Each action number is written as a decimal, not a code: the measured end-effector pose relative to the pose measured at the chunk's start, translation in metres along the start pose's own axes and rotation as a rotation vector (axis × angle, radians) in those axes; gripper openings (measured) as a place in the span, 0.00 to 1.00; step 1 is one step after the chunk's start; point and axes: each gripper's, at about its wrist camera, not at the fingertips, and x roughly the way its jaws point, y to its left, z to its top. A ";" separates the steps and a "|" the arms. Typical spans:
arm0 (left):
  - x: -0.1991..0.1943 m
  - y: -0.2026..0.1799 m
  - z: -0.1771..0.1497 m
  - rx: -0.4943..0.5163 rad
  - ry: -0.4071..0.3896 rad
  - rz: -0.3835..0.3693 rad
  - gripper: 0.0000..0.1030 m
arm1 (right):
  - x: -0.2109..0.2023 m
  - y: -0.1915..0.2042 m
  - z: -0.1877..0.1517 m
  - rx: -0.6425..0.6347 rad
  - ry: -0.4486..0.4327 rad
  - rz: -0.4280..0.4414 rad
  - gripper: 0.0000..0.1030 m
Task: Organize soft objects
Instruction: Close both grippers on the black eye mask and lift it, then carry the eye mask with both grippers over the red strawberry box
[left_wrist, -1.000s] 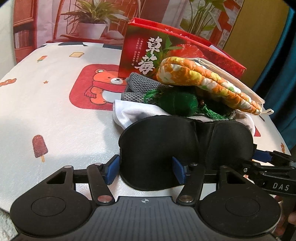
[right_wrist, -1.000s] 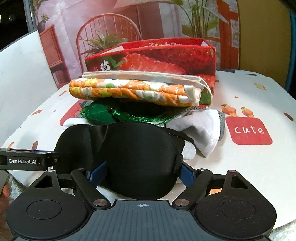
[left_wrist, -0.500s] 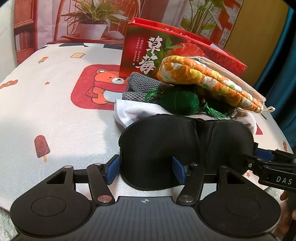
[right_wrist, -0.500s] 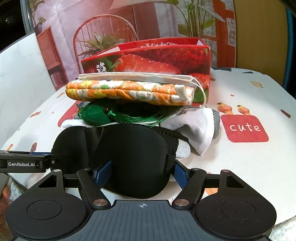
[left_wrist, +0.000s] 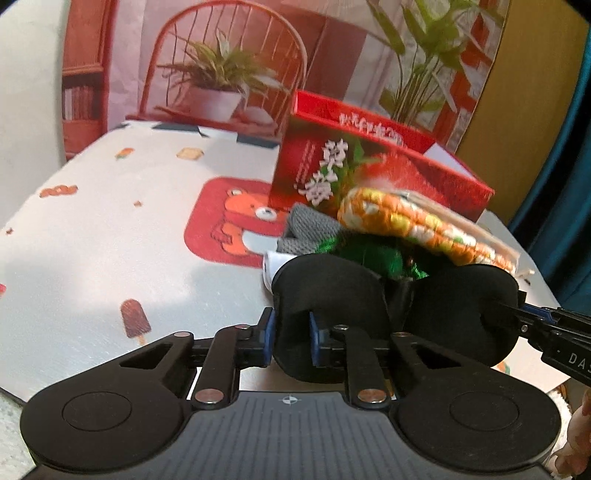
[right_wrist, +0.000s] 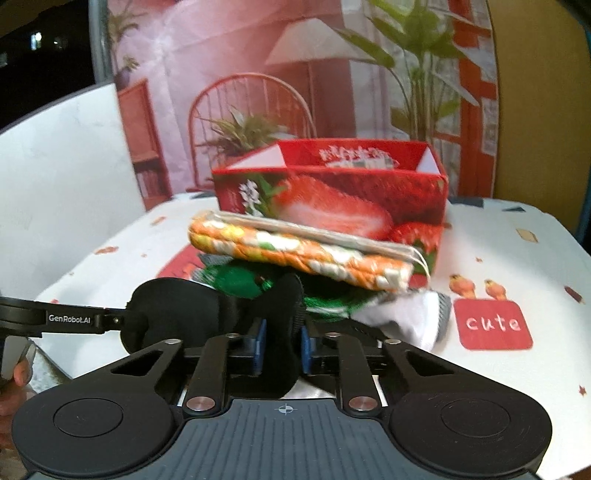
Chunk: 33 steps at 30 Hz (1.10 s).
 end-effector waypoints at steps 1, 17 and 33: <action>-0.003 0.000 0.001 -0.001 -0.010 0.001 0.18 | -0.001 0.002 0.002 -0.008 -0.003 0.008 0.12; -0.057 0.015 0.040 -0.061 -0.243 0.060 0.15 | -0.007 0.038 0.061 -0.123 -0.116 0.121 0.09; -0.061 -0.015 0.132 0.019 -0.432 0.080 0.14 | 0.015 0.037 0.157 -0.207 -0.256 0.102 0.09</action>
